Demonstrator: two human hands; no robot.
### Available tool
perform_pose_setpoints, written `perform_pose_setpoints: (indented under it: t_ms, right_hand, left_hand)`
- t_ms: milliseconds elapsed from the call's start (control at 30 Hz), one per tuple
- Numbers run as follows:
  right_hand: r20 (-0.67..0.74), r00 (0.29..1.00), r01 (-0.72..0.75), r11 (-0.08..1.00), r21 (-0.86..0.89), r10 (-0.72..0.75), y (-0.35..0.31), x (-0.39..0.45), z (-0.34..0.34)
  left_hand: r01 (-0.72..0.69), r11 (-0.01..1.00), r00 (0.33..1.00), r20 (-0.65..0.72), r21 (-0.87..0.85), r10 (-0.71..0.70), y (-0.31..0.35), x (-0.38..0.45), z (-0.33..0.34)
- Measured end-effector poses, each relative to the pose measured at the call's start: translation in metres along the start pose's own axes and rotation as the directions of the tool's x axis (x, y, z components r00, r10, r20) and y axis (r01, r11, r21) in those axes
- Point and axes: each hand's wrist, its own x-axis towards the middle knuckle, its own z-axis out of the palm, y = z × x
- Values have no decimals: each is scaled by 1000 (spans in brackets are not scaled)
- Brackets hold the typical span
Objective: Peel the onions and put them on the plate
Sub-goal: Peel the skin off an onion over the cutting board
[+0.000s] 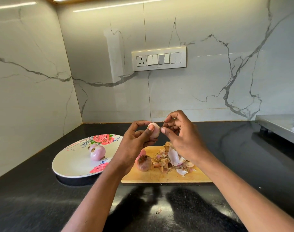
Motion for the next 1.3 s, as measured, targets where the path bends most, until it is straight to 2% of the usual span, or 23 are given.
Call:
perform_pose_setpoints:
  t_ms: [233, 333, 433, 600, 700, 833, 1000, 1167, 1300]
  right_hand:
    - [1, 981, -189, 948, 258, 195, -5, 6, 2]
    - [-93, 960, -215, 905, 367, 266, -4, 8, -5]
    - [-136, 962, -186, 933, 309, 237, 0, 9, -13]
    - [50, 981, -193, 968, 160, 187, 0, 5, -9]
    - [101, 981, -180, 973, 145, 166, 0, 5, -6]
    - [72, 986, -159, 969, 190, 147, 0, 4, -6]
    - [17, 996, -84, 983, 161, 83, 2, 3, -5]
    - [79, 996, -54, 990, 131, 43, 1, 4, -8]
    - [113, 994, -1, 996, 90, -9, -1, 4, -10]
  left_hand:
    - [14, 999, 999, 45, -45, -12, 2, 0, 1]
    - [3, 999, 1000, 24, -43, -2, 3, 0, -1]
    - [-11, 999, 1000, 14, -48, 12, 4, 1, -4]
    - [-11, 999, 1000, 24, -48, 13, 2, 2, -5]
    - [-8, 999, 1000, 24, -45, 9, 2, 2, -6]
    - [-12, 999, 999, 39, -45, 14, 2, 2, -6]
    - [-16, 1000, 998, 59, 0, 16, 1, 1, -5]
    - [-57, 998, 998, 25, 15, 57, 1, 0, -3]
    - [-114, 989, 994, 7, 91, 113, 1, -1, -2]
